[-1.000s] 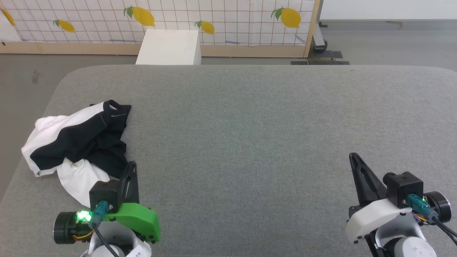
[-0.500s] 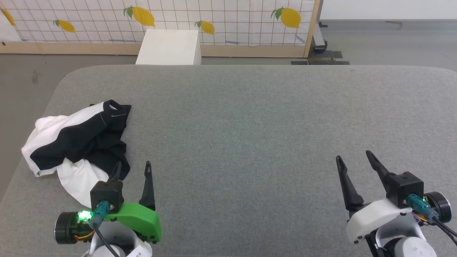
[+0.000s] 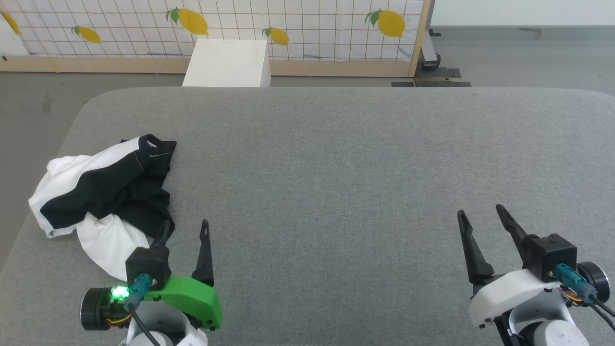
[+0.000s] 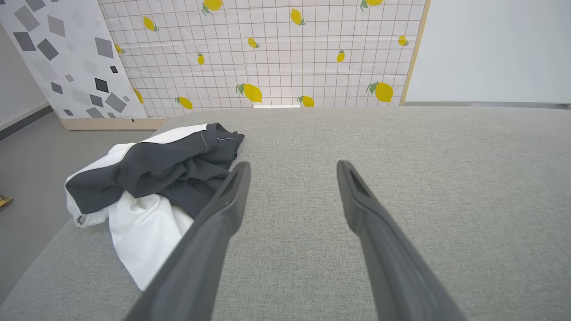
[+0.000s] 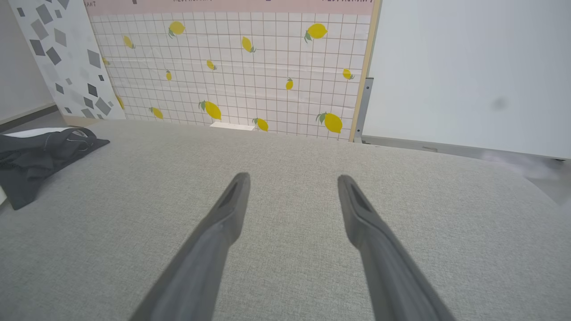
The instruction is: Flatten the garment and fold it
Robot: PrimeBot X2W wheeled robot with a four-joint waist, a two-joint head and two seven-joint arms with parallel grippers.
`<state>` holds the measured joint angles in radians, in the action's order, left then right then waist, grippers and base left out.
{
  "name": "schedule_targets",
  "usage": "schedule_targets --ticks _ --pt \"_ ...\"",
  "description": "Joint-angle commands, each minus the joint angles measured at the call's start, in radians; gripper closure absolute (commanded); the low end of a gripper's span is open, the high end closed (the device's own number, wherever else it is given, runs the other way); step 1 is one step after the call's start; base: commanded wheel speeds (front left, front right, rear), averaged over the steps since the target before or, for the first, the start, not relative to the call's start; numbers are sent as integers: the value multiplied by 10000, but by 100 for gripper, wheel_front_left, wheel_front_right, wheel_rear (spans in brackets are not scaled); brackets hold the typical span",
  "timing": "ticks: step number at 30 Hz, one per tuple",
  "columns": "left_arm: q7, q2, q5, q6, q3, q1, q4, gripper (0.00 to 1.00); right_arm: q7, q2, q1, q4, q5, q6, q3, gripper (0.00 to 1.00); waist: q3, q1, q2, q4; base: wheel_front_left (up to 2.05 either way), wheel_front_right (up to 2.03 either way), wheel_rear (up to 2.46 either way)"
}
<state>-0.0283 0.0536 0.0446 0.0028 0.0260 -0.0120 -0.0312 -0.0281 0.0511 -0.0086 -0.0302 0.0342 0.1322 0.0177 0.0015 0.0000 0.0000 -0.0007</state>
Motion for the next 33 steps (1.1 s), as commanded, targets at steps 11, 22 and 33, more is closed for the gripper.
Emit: schedule_targets --ticks 11,22,33 --pt "-325 -8 278 104 161 -83 -246 0 -317 -2 153 -203 347 -3 188 0 0 0 0 0 0 0 0" --pt "-553 -11 486 158 222 -107 -432 0 -546 -3 248 -386 493 -5 301 0 -54 0 0 239 0 0 0" --pt "-776 12 615 221 126 20 -577 0 -770 -4 371 -603 682 -6 314 0 -159 0 0 1122 0 0 0"
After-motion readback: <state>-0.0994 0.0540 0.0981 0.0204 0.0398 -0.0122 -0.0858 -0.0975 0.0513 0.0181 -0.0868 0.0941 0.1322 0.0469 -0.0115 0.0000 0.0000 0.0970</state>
